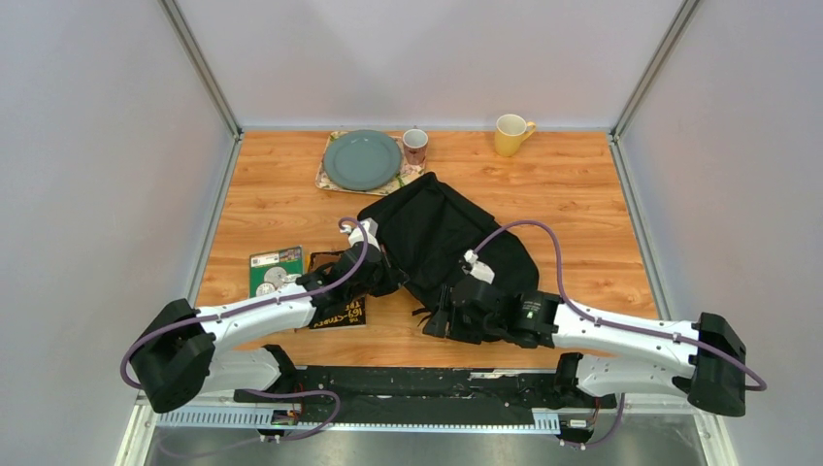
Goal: Pack the student bag
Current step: Unzip the student bag at the center of the board.
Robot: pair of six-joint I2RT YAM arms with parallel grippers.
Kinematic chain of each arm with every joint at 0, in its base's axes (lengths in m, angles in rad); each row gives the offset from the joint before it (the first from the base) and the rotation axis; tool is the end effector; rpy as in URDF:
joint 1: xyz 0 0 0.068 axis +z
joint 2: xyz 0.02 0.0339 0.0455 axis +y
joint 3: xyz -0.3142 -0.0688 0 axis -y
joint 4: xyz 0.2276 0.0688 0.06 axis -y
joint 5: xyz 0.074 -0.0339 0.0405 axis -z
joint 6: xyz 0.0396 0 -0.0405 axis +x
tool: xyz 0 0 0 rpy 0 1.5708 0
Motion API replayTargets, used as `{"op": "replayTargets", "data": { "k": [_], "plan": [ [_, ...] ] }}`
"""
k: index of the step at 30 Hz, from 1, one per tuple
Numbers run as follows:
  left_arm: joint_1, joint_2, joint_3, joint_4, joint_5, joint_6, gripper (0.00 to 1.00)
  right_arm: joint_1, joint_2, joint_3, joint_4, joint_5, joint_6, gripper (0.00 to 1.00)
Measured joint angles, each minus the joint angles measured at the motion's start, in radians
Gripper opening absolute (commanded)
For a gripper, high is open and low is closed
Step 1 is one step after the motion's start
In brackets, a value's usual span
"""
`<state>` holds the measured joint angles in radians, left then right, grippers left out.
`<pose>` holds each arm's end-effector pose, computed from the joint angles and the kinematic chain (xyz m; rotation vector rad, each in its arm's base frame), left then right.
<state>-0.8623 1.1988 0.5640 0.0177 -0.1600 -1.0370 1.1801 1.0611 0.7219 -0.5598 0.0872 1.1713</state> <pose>0.1459 -0.1606 0.2541 -0.2985 2.3059 -0.8676 0.0687 0.1576 0.2798 0.0291 2.6879 0.8209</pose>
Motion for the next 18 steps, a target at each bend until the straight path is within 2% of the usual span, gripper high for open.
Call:
{"op": "replayTargets", "data": {
  "k": [6,12,18],
  "plan": [
    [0.004,-0.010,0.000,0.000,0.016,0.031,0.00,0.037,0.040,-0.026,0.041,0.125,0.113,0.59],
    [0.008,-0.022,-0.003,0.004,0.059,0.033,0.00,0.042,0.186,-0.008,0.063,0.197,0.165,0.53],
    [0.012,-0.043,-0.006,0.005,0.080,0.031,0.00,0.063,0.196,0.000,0.078,0.279,0.192,0.51]
  ]
}}
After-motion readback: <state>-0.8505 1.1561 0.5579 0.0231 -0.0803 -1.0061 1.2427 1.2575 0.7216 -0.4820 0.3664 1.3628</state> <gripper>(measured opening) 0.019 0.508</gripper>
